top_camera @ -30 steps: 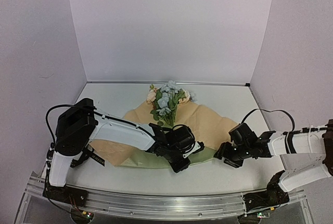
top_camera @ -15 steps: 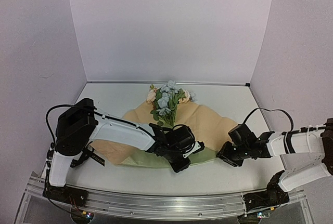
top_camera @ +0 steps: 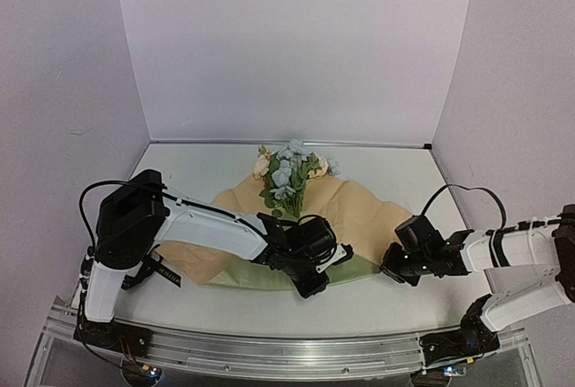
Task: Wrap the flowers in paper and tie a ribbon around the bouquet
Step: Pick up the one-fourth-folded wrapping paper from the center of the board.
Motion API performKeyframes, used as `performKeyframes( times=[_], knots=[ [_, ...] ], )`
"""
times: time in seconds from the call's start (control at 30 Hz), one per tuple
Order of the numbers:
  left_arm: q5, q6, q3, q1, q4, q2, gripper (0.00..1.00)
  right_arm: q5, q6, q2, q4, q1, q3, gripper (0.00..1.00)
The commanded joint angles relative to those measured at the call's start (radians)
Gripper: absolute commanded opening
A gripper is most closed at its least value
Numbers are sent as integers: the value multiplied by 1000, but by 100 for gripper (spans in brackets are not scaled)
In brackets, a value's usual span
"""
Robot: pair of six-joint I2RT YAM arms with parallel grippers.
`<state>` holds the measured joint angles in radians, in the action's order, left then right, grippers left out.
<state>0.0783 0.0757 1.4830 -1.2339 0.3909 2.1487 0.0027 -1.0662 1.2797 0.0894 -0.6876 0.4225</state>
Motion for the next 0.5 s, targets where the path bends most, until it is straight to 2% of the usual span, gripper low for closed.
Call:
performKeyframes(
  times=[0.0, 0.23, 0.47],
  knots=[
    [16, -9, -12, 5, -19, -5, 20, 20, 10, -17, -36, 4, -2, 0],
    [29, -1, 3, 5, -25, -28, 22, 37, 22, -96, -35, -6, -55, 0],
    [66, 4, 47, 2, -36, -37, 23, 78, 65, -241, 82, -36, -86, 0]
  ],
)
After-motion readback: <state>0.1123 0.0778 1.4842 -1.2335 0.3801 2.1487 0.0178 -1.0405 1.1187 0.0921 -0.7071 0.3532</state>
